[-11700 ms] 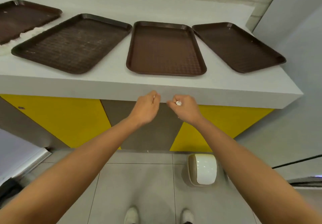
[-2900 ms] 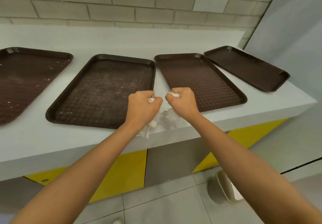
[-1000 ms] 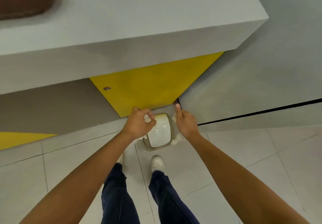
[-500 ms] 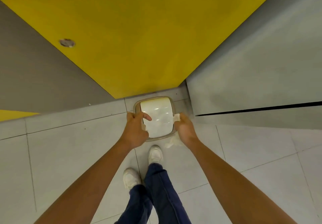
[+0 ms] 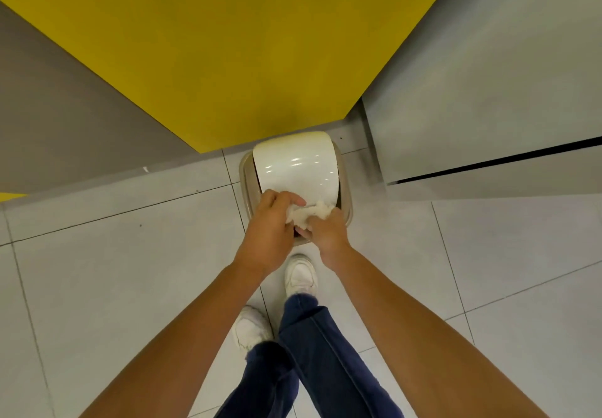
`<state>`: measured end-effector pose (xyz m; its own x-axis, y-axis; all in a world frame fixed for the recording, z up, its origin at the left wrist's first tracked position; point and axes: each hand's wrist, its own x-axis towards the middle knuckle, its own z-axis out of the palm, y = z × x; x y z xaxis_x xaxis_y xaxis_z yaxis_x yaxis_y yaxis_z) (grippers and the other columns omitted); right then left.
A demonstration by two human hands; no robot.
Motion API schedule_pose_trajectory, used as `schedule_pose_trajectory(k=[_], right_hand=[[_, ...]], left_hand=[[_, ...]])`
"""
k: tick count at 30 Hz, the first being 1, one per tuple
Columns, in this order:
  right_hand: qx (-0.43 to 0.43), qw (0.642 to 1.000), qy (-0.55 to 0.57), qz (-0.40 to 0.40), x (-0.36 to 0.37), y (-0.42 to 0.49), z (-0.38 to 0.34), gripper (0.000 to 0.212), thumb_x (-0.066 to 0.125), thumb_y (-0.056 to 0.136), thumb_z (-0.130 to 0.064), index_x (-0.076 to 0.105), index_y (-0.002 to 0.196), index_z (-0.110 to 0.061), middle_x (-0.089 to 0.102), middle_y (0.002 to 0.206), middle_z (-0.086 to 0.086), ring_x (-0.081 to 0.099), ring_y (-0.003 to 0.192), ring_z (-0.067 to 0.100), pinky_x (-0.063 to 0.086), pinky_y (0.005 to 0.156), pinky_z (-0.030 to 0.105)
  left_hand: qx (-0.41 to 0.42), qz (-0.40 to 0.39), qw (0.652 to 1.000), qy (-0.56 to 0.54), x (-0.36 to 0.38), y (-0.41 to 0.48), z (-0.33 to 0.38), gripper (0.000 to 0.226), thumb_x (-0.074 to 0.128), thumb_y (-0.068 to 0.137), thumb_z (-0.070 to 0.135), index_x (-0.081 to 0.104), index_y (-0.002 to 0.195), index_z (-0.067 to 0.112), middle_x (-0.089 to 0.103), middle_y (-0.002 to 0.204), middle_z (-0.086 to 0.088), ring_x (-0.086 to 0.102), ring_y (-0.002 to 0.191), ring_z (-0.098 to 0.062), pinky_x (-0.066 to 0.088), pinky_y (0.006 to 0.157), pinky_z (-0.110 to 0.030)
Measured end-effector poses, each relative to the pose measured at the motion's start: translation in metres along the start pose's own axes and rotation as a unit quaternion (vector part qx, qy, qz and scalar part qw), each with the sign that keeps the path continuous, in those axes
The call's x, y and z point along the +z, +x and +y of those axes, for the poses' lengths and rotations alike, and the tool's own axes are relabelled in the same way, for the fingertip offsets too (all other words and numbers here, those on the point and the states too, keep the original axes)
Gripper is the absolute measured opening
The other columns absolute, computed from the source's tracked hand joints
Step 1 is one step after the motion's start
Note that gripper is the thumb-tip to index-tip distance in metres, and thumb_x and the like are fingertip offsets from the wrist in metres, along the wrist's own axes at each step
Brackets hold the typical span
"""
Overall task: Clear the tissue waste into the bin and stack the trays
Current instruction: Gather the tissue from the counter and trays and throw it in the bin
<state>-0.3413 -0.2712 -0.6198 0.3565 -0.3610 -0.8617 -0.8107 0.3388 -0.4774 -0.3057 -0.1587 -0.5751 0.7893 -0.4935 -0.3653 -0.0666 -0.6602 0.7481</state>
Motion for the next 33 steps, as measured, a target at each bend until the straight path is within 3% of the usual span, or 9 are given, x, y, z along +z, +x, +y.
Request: schedule_pose_trajectory(k=[4, 8, 11, 15, 18, 20, 26, 30, 33], right_hand=[[0.050, 0.997, 0.058, 0.021, 0.009, 0.021, 0.006, 0.028, 0.053, 0.091, -0.007, 0.052, 0.119, -0.002, 0.063, 0.107, 0.017, 0.064, 0.091, 0.026, 0.056, 0.082, 0.037], [0.102, 0.978, 0.177, -0.036, 0.006, 0.029, 0.002, 0.025, 0.052, 0.094, -0.012, 0.053, 0.119, -0.005, 0.061, 0.106, 0.012, 0.060, 0.099, 0.024, 0.049, 0.095, 0.036], [0.126, 0.970, 0.198, -0.065, 0.003, 0.031, 0.003, 0.030, 0.052, 0.093, -0.014, 0.052, 0.122, -0.005, 0.060, 0.114, 0.014, 0.056, 0.114, 0.028, 0.042, 0.105, 0.040], [0.127, 0.973, 0.186, -0.060, 0.000, 0.035, 0.003, 0.036, 0.056, 0.089, -0.007, 0.052, 0.124, 0.001, 0.059, 0.122, 0.020, 0.058, 0.111, 0.030, 0.051, 0.089, 0.035], [0.125, 0.974, 0.183, -0.042, -0.001, 0.035, 0.000, 0.033, 0.052, 0.091, -0.006, 0.052, 0.124, 0.000, 0.061, 0.119, 0.019, 0.059, 0.101, 0.028, 0.052, 0.074, 0.029], [0.131, 0.973, 0.185, -0.039, -0.001, 0.034, -0.001, 0.034, 0.049, 0.092, -0.007, 0.052, 0.126, -0.004, 0.060, 0.121, 0.018, 0.060, 0.103, 0.028, 0.052, 0.072, 0.029], [0.128, 0.977, 0.165, -0.042, -0.004, 0.022, -0.010, 0.025, 0.044, 0.095, -0.009, 0.055, 0.118, -0.012, 0.057, 0.123, 0.012, 0.053, 0.119, 0.027, 0.049, 0.097, 0.034], [0.129, 0.985, 0.106, -0.034, -0.003, 0.002, -0.018, 0.021, 0.043, 0.096, -0.011, 0.056, 0.113, -0.009, 0.055, 0.127, 0.017, 0.053, 0.120, 0.028, 0.044, 0.104, 0.037], [0.139, 0.986, 0.088, -0.034, -0.003, -0.016, -0.026, 0.016, 0.045, 0.095, -0.011, 0.057, 0.105, -0.012, 0.058, 0.106, 0.011, 0.054, 0.105, 0.021, 0.044, 0.100, 0.032]], left_hand=[[0.032, 0.045, 0.998, 0.037, 0.015, 0.003, -0.009, 0.035, 0.061, 0.079, -0.011, 0.062, 0.108, 0.009, 0.055, 0.108, -0.008, 0.049, 0.091, -0.011, 0.039, 0.076, -0.012], [0.036, 0.039, 0.994, 0.100, 0.027, 0.009, -0.011, 0.033, 0.065, 0.077, -0.012, 0.063, 0.105, 0.005, 0.060, 0.104, -0.013, 0.063, 0.086, -0.026, 0.048, 0.072, -0.023], [0.015, -0.018, 0.983, 0.183, 0.038, 0.018, -0.011, 0.033, 0.061, 0.085, 0.001, 0.057, 0.117, 0.009, 0.054, 0.118, -0.007, 0.060, 0.101, -0.022, 0.048, 0.089, -0.025], [-0.008, -0.114, 0.945, 0.306, 0.055, 0.029, -0.014, 0.046, 0.055, 0.091, 0.011, 0.042, 0.135, 0.010, 0.043, 0.135, -0.008, 0.043, 0.125, -0.023, 0.036, 0.108, -0.031], [-0.067, -0.192, 0.893, 0.402, 0.063, 0.032, -0.015, 0.047, 0.050, 0.093, 0.015, 0.038, 0.139, 0.007, 0.032, 0.144, -0.017, 0.027, 0.135, -0.033, 0.033, 0.111, -0.038], [-0.079, -0.208, 0.878, 0.424, 0.065, 0.034, -0.015, 0.045, 0.049, 0.095, 0.017, 0.039, 0.138, 0.007, 0.031, 0.146, -0.017, 0.023, 0.137, -0.036, 0.032, 0.111, -0.040], [-0.060, -0.137, 0.927, 0.344, 0.056, 0.038, -0.013, 0.025, 0.051, 0.095, 0.020, 0.055, 0.116, 0.009, 0.063, 0.116, -0.009, 0.055, 0.111, -0.024, 0.046, 0.096, -0.030], [-0.058, -0.082, 0.955, 0.279, 0.037, 0.027, -0.002, 0.035, 0.054, 0.093, 0.018, 0.049, 0.126, 0.010, 0.060, 0.119, -0.009, 0.051, 0.117, -0.024, 0.049, 0.088, -0.031], [-0.071, -0.064, 0.968, 0.232, 0.018, 0.017, 0.007, 0.037, 0.053, 0.092, 0.015, 0.048, 0.129, 0.012, 0.058, 0.122, -0.010, 0.048, 0.118, -0.023, 0.049, 0.087, -0.030]])
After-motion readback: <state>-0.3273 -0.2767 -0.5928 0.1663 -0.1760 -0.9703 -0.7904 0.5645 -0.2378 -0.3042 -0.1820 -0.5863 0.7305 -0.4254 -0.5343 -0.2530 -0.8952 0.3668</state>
